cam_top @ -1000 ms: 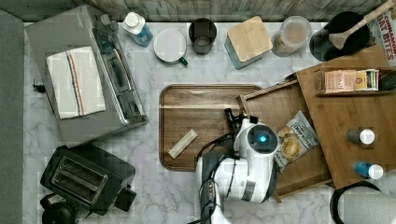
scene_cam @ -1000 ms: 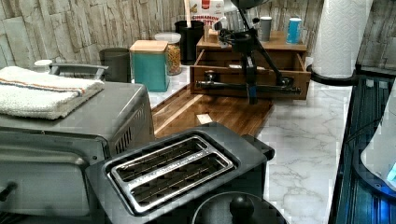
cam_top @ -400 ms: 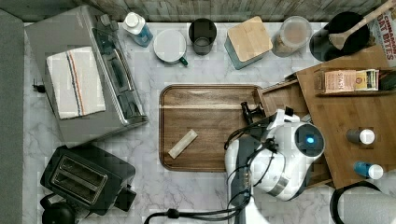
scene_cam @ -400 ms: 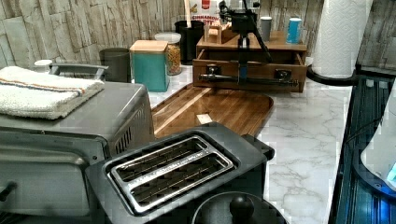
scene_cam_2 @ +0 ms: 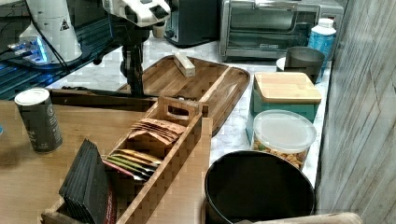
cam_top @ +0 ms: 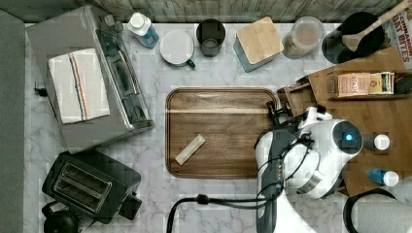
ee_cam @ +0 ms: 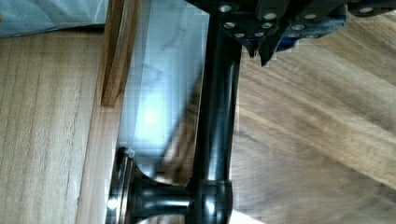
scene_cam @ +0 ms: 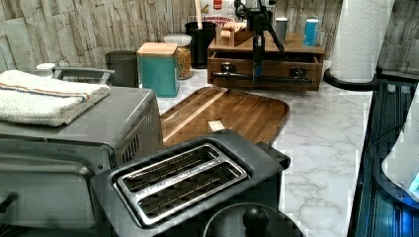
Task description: Close the drawer.
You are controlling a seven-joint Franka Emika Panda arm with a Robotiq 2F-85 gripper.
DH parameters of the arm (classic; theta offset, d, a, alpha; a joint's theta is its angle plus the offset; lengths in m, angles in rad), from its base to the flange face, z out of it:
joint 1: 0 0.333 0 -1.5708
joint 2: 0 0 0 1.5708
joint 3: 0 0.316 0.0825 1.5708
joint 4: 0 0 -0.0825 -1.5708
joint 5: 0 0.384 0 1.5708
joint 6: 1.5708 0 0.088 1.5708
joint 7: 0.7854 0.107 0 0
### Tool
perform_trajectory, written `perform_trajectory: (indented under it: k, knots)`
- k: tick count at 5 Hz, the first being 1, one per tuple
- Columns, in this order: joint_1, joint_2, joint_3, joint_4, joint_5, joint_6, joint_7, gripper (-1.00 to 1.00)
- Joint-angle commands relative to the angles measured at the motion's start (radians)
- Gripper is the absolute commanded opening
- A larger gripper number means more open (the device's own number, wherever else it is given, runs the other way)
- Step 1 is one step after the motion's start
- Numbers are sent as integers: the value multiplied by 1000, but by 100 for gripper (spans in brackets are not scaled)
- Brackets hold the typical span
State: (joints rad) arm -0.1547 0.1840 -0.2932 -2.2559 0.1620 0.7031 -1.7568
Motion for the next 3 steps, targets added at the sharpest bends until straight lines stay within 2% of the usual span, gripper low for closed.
perform_trajectory:
  k: [1, 3]
  knots:
    - [-78, 219, -75, 389, -128, 288, -79, -100]
    - [-69, 241, -96, 427, -129, 281, -53, -100]
